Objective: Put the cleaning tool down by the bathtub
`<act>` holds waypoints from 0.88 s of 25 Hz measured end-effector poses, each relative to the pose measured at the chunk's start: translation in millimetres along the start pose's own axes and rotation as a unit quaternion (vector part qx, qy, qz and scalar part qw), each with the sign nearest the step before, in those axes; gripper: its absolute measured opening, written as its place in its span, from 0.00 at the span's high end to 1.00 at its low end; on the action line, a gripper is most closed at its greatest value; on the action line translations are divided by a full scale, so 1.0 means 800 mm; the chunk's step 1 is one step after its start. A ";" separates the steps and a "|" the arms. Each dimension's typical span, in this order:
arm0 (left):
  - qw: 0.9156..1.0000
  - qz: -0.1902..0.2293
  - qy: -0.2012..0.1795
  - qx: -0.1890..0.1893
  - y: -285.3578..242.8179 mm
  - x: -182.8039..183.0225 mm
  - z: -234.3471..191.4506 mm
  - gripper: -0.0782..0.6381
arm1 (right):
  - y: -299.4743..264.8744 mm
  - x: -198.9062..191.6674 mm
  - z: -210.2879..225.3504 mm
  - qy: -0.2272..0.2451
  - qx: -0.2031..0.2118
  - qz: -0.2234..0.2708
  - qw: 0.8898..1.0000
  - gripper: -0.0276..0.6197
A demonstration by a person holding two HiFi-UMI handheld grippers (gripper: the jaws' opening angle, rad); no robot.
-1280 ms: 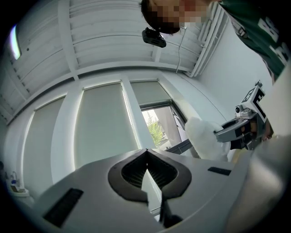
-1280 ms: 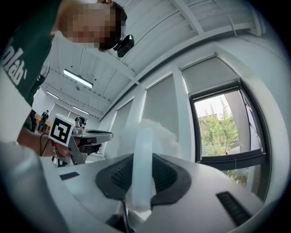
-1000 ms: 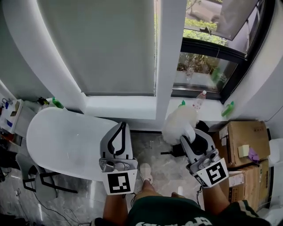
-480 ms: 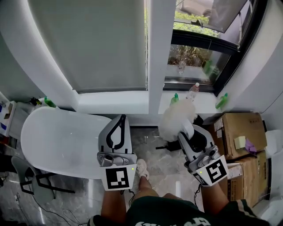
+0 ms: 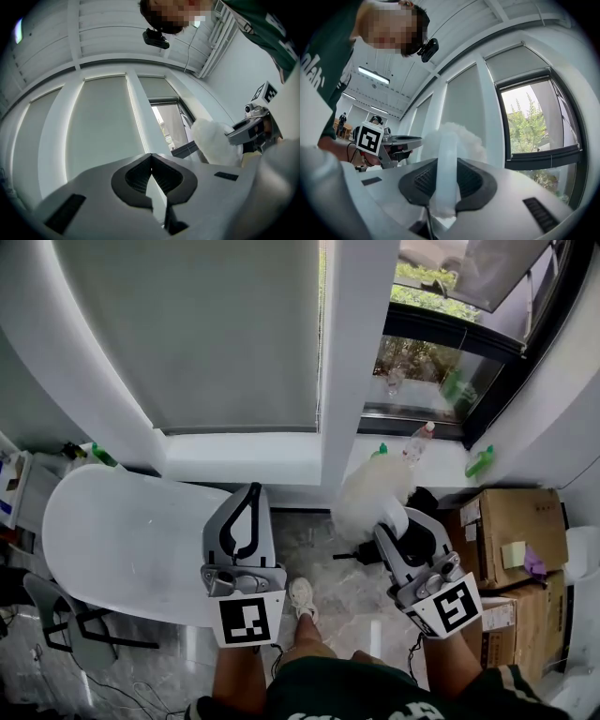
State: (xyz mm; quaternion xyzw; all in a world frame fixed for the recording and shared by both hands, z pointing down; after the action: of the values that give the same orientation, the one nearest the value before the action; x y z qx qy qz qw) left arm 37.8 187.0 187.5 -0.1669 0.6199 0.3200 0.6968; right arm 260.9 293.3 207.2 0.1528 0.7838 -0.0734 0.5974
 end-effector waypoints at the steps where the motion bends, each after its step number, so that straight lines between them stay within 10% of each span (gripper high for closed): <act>1: 1.000 -0.004 -0.002 -0.001 -0.011 -0.004 -0.010 0.88 | -0.016 -0.003 0.005 0.000 0.000 -0.001 1.000 0.81; 22: 0.999 -0.001 0.022 -0.023 -0.177 -0.037 -0.157 0.88 | -0.234 0.011 0.059 0.027 0.006 0.006 1.000 0.81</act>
State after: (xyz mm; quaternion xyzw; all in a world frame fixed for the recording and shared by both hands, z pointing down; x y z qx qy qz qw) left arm 34.2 -3.6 171.0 -0.1902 0.6278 0.3294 0.6791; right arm 240.4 103.9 173.0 0.1629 0.7981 -0.0709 0.5758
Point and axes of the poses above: the fingertips, and each gripper's own axes: y backward along the fingers, z to its right, x out of its top, the point moved 9 cm from there along y, backward along the fingers, and after that the axes turned 9 degrees about y, right-handed, at the moved point
